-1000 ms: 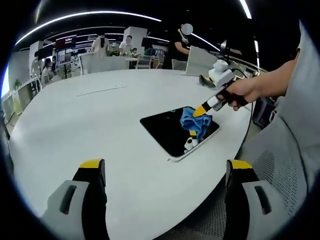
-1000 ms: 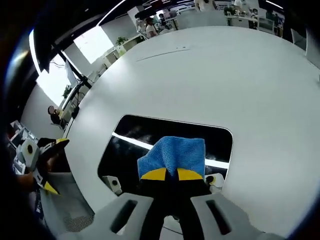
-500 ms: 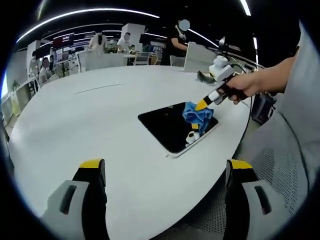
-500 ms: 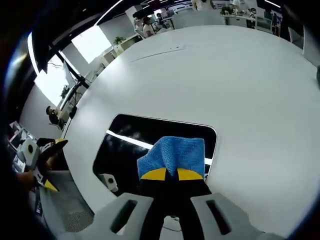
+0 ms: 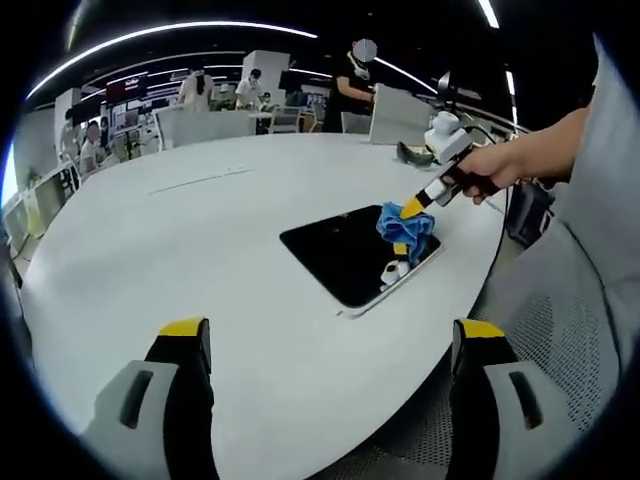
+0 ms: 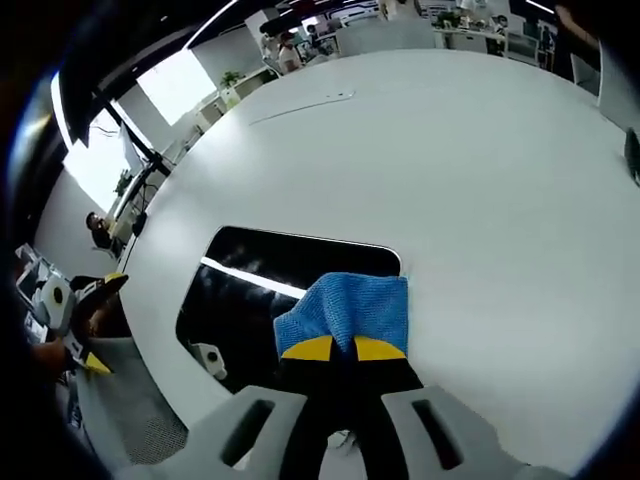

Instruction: Wipe the mirror surface with the cleaning cloth until all visible marks leave the cleaned area.

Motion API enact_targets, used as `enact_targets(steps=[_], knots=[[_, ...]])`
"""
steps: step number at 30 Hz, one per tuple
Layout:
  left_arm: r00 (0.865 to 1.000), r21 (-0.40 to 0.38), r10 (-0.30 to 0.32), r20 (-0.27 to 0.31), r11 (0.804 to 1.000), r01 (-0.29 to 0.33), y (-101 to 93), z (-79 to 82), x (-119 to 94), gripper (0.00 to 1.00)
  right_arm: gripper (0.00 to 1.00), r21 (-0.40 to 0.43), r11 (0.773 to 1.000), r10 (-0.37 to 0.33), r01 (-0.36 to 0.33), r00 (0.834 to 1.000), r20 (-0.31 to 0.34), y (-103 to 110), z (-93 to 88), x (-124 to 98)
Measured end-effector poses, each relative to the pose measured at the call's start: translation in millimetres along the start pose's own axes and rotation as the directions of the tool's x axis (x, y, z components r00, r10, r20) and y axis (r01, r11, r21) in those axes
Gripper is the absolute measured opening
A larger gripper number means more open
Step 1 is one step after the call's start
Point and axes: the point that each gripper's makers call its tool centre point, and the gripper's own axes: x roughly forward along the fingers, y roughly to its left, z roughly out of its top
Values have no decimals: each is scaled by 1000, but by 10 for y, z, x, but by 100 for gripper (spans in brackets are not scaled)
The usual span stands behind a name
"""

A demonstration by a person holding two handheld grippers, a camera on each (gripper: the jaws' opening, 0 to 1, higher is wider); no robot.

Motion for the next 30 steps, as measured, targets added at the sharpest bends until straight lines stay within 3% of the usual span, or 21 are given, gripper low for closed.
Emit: enact_targets(steps=[21, 30], knots=[[1000, 5, -8, -6, 1000, 8, -11, -16, -3, 97, 0, -34, 999, -32, 32, 999, 6, -11, -20, 8], [1000, 6, -15, 10, 1000, 15, -34, 26, -9, 99, 0, -6, 999, -52, 52, 998, 19, 43, -106, -25]])
